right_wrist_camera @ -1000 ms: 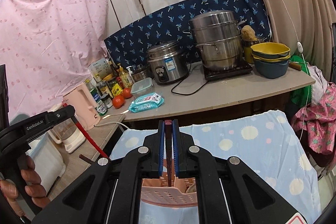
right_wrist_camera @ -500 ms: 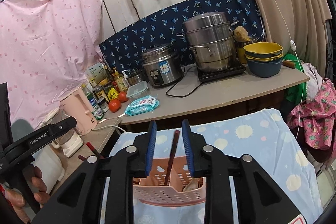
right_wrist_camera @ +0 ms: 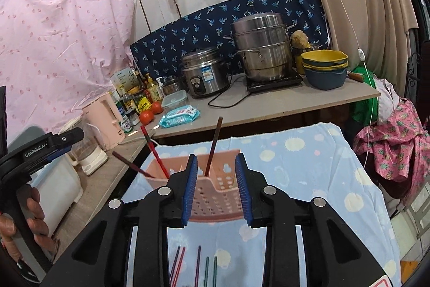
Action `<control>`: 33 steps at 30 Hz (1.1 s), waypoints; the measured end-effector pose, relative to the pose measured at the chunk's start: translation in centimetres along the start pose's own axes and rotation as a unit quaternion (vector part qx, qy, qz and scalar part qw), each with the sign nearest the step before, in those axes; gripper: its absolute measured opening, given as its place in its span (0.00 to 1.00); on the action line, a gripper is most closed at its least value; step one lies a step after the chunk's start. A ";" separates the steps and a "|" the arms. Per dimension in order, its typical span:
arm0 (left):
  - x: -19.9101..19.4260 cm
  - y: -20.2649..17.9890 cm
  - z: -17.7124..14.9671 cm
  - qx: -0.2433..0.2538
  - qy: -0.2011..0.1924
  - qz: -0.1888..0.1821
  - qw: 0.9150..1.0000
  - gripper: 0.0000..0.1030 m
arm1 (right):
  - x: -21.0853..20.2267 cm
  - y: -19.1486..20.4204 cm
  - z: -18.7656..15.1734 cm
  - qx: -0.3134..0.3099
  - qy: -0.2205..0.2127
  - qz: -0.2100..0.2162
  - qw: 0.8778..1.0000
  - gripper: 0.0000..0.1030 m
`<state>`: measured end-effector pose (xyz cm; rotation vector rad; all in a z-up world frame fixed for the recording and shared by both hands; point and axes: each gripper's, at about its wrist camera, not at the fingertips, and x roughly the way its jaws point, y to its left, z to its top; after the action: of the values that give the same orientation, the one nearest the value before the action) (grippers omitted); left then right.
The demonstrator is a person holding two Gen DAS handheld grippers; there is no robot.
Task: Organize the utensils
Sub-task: 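Move both open grippers back over the remaining utensils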
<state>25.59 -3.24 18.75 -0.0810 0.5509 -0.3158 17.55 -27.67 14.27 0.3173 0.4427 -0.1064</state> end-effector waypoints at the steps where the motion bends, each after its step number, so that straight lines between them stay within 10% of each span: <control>1: -0.2 0.0 -0.7 0.004 0.005 0.003 1.000 0.52 | -0.3 0.0 -0.8 -0.002 0.006 -0.002 1.000 0.28; 33: -2.5 2.5 -24.0 0.012 0.189 0.032 0.981 0.52 | -4.1 1.0 -24.7 -0.076 0.221 -0.006 0.972 0.26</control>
<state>11.65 0.14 -0.84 0.0204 0.9238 -0.2759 4.06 -18.61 -4.78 0.1854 0.8897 -0.0122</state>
